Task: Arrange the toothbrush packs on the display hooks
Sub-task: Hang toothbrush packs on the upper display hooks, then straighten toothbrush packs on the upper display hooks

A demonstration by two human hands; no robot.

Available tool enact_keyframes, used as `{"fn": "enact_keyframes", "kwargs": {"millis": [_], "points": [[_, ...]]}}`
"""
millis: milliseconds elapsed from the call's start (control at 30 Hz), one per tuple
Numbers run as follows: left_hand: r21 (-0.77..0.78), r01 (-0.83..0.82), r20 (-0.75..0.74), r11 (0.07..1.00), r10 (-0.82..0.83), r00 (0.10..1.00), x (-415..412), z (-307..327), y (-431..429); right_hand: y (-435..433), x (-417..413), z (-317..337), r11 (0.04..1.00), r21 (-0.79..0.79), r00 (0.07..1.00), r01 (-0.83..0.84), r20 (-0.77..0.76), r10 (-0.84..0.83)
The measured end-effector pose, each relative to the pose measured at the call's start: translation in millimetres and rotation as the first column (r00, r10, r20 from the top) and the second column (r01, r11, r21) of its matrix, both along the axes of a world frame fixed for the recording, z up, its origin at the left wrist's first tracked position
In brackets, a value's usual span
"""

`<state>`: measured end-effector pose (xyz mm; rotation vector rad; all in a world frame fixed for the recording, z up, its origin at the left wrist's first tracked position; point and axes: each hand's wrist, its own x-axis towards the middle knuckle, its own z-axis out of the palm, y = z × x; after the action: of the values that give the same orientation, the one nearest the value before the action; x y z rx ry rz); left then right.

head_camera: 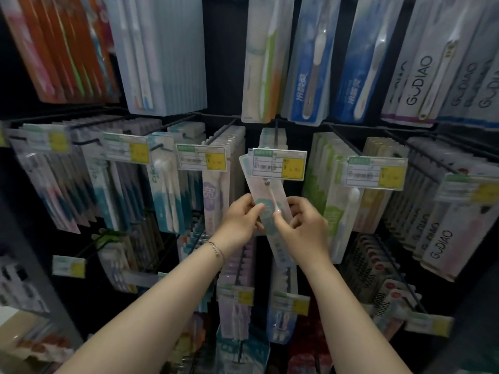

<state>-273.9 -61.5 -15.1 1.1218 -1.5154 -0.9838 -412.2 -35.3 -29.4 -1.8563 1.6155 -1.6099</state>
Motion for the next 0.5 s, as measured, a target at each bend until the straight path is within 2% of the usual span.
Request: {"fn": "enact_keyframes", "kwargs": {"millis": [167,367,500], "points": [[-0.06,0.047,0.002,0.997,-0.047,0.999,-5,5,-2,-3,-5,8,1.0,0.0,1.0,0.003,0.014,-0.003],[-0.085,0.03,0.12,0.996,-0.02,0.993,-12,5,-7,-3,-11,9,0.997,0.063,0.999,0.038,0.031,-0.04],[-0.129,-0.001,0.12,0.992,0.016,0.993,-9,1,-4,0,-9,3,0.996,0.084,1.0,0.021,-0.011,-0.02]]}}
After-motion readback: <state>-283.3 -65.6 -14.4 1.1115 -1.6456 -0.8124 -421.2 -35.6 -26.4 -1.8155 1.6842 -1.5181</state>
